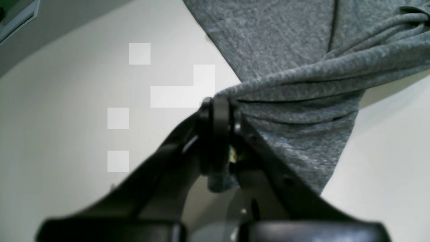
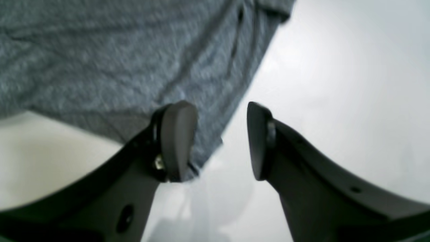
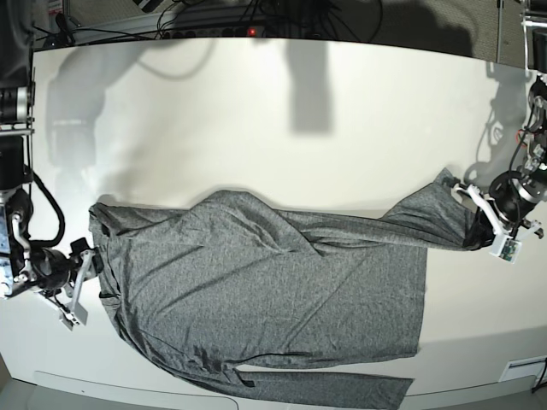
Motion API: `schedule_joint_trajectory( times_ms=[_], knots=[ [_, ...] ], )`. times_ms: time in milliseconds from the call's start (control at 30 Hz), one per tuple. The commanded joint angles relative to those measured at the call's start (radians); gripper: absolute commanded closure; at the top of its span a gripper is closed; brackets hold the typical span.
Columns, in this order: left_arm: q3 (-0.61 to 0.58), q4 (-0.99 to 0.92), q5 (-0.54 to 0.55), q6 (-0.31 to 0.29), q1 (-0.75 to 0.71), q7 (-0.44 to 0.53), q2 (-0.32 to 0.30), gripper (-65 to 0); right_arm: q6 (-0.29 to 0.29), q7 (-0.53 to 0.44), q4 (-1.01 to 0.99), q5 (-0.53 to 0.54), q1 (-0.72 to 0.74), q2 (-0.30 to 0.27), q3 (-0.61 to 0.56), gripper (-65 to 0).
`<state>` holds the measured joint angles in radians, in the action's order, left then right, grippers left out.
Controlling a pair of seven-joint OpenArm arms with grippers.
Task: Fold the T-shirt properly
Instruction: 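Swing the right gripper outward along the shirt's side, holding the fabric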
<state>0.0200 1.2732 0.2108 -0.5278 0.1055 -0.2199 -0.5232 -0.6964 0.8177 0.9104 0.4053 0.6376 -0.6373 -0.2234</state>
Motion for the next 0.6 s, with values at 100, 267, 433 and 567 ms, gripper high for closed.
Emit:
schedule_joint_trajectory(
  times_ms=[100,267,433,567],
  knots=[
    [0.009,0.013,-0.001,0.003,0.022,0.022,0.014,0.0,-0.002,0.028,0.013,0.018,0.021,-0.026,-0.136,-28.3],
    [0.009,0.013,-0.001,0.004,0.022,0.013,0.060,0.0,-0.002,-0.112,0.013,-0.169,0.027,0.004,-0.326,-28.2],
    [0.009,0.013,-0.036,0.004,0.022,-0.003,0.063,0.0,-0.002,-0.163,0.013,-0.356,0.026,0.048,-0.406,-28.2],
    [0.009,0.013,-0.039,0.004,0.022,-0.004,0.063,0.0,-0.002,-0.158,0.024,-0.369,0.027,0.049,-0.420,-28.2]
  ],
)
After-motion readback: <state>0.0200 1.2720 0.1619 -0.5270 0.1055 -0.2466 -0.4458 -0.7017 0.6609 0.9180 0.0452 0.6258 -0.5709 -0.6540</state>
